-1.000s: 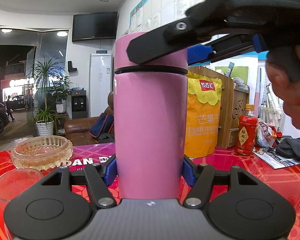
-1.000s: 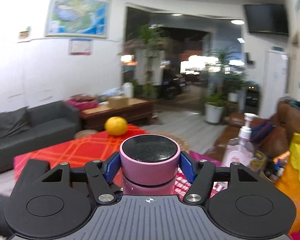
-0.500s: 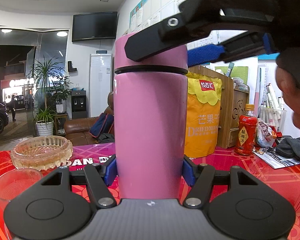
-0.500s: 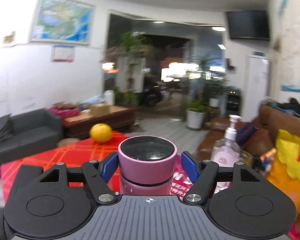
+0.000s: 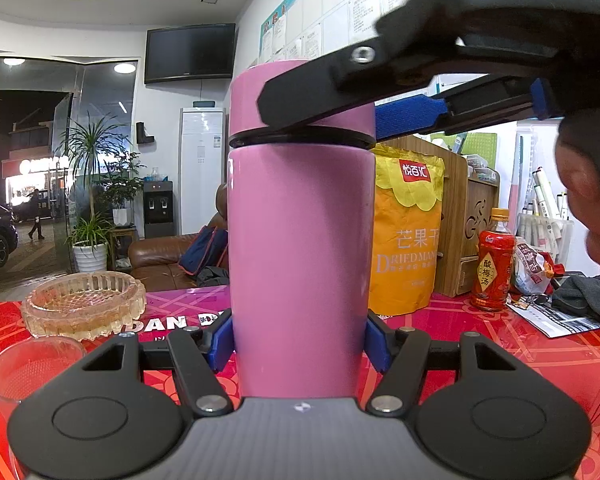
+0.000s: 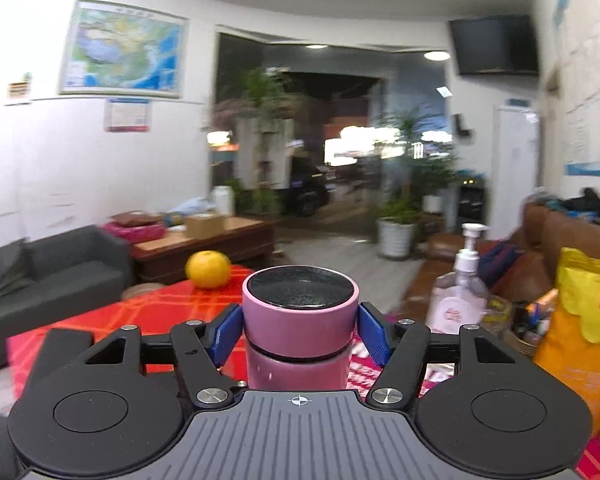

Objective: Unscrew bottle cap and pour

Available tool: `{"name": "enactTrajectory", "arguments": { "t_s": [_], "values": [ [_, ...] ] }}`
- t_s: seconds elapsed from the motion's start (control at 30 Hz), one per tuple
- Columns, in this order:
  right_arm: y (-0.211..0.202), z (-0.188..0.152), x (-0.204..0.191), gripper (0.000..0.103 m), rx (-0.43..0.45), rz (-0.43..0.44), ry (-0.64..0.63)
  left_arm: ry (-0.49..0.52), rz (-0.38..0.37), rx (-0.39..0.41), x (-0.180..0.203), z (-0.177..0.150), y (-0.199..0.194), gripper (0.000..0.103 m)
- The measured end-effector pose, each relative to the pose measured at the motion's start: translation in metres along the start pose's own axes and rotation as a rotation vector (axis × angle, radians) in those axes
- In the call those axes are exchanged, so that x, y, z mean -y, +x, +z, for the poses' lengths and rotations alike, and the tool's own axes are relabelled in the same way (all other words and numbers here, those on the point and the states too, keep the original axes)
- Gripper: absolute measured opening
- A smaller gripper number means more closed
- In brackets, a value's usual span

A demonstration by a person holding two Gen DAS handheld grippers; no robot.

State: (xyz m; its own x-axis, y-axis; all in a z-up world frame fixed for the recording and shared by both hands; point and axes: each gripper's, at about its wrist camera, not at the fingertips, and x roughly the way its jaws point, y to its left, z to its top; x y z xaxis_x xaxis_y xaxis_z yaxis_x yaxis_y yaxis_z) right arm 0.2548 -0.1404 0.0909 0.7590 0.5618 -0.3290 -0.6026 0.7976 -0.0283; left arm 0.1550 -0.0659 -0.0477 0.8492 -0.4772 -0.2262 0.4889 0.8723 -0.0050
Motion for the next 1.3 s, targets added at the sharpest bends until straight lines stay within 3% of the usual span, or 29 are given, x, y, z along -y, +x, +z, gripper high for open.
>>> {"name": "enactTrajectory", "arguments": {
  "t_s": [0.1,0.2,0.37,0.6,0.63,0.73,0.9,0.93,1.07,1.2,1.3],
  "values": [
    [0.013,0.013,0.014,0.063,-0.034,0.100,-0.006,0.001,0.001,0.000,0.002,0.000,0.001,0.066],
    [0.028,0.030,0.009,0.064,-0.062,0.126,-0.011,0.001,0.000,-0.001,0.002,0.001,-0.001,0.066],
    [0.040,0.035,-0.019,0.068,-0.018,0.049,-0.003,0.000,0.000,-0.001,0.001,0.001,-0.002,0.066],
    [0.058,0.038,-0.093,0.069,0.070,-0.161,0.064,-0.001,0.002,0.000,-0.004,0.002,-0.002,0.066],
    [0.067,0.040,-0.107,0.065,0.081,-0.188,0.066,-0.001,0.002,0.000,-0.004,0.002,-0.002,0.066],
    [0.079,0.043,-0.114,0.064,0.087,-0.195,0.061,-0.001,0.003,0.000,-0.006,0.002,-0.002,0.066],
    [0.104,0.054,-0.114,0.063,0.064,-0.081,0.033,0.000,0.004,0.000,-0.004,0.002,-0.001,0.066],
    [0.118,0.062,-0.117,0.063,0.050,-0.010,0.013,0.001,0.005,0.001,-0.002,0.000,-0.002,0.066],
    [0.143,0.078,-0.113,0.063,0.006,0.117,-0.018,0.001,0.003,0.001,-0.003,0.001,0.000,0.066],
    [0.156,0.087,-0.109,0.064,-0.017,0.148,-0.023,0.000,0.003,0.000,-0.004,0.001,0.000,0.066],
    [0.163,0.087,-0.132,0.064,0.006,0.093,-0.032,-0.001,0.003,0.000,-0.004,0.001,0.000,0.066]
  ]
}}
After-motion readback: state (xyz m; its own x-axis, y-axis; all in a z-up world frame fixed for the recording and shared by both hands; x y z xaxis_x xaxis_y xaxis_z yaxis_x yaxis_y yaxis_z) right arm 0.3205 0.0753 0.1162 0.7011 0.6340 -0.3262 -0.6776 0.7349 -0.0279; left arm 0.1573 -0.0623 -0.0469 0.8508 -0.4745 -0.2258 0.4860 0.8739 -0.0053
